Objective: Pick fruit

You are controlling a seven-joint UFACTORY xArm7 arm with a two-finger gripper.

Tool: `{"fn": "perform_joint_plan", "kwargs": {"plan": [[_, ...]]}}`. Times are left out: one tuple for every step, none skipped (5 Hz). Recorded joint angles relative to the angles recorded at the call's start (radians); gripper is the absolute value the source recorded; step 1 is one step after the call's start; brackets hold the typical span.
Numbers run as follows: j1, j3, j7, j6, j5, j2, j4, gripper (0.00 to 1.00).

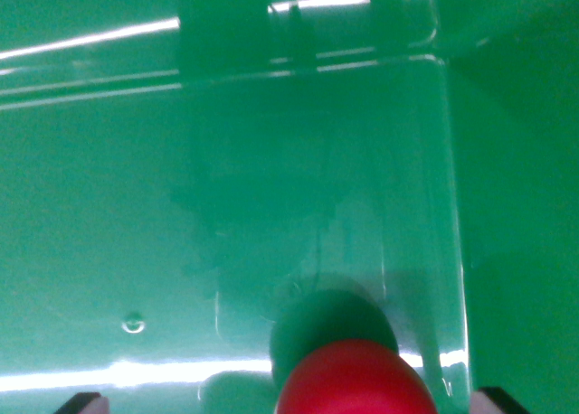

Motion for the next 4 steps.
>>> {"fn": "perform_joint_plan", "kwargs": {"plan": [[0.0, 0.0, 0.0, 0.0, 0.0, 0.0, 0.0, 0.0], [-0.0053, -0.007, -0.001, -0.046, -0.0088, 0.008, -0.046, 0.0], [-0.0053, -0.007, -0.001, -0.046, -0.0088, 0.008, -0.046, 0.0], [-0.0104, -0.013, -0.001, -0.089, -0.0172, 0.015, -0.09, 0.0]]}}
